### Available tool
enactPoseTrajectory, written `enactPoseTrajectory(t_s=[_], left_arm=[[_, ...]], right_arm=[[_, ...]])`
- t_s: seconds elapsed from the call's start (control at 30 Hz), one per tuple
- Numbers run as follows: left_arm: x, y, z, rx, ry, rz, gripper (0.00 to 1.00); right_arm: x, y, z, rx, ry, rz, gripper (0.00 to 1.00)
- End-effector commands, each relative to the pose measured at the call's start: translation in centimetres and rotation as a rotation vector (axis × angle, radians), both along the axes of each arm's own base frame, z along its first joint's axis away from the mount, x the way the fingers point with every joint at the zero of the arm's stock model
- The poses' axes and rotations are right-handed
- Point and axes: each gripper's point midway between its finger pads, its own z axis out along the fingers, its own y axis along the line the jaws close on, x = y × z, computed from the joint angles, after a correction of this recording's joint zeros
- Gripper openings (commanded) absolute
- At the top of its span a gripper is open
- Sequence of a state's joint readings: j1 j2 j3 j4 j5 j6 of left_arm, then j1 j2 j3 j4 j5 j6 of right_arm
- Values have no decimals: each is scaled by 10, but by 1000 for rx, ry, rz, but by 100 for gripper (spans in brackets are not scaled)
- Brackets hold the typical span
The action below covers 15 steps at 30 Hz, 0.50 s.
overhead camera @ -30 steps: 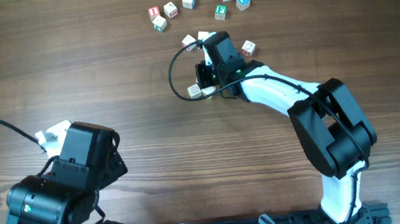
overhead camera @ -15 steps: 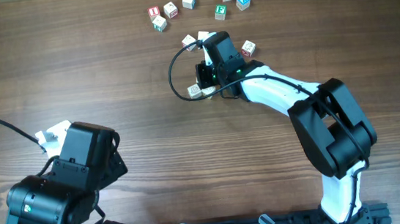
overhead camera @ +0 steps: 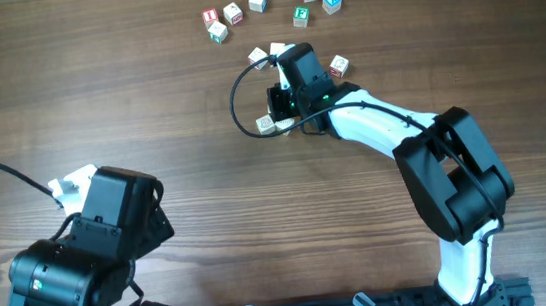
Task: Form a circle
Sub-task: 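Swing the right arm up and away to the right side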
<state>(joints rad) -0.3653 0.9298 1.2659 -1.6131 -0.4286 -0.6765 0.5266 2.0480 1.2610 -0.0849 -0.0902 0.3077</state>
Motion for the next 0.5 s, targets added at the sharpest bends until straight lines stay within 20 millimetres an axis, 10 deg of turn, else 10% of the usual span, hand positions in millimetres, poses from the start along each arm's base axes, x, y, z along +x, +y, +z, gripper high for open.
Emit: enactPoseTrajectory(t_s=[0.0,0.23,0.47], left_arm=[[-1,1,-1,-7,-3,20,100],[-1,1,-1,-7,-3,20,100],[-1,1,-1,-7,-3,20,100]], right_arm=[[0,2,-4,2,9,25,4],[26,-4,20,-34,-97,-19,5],[67,-58,189,-17,-335,-211,5]])
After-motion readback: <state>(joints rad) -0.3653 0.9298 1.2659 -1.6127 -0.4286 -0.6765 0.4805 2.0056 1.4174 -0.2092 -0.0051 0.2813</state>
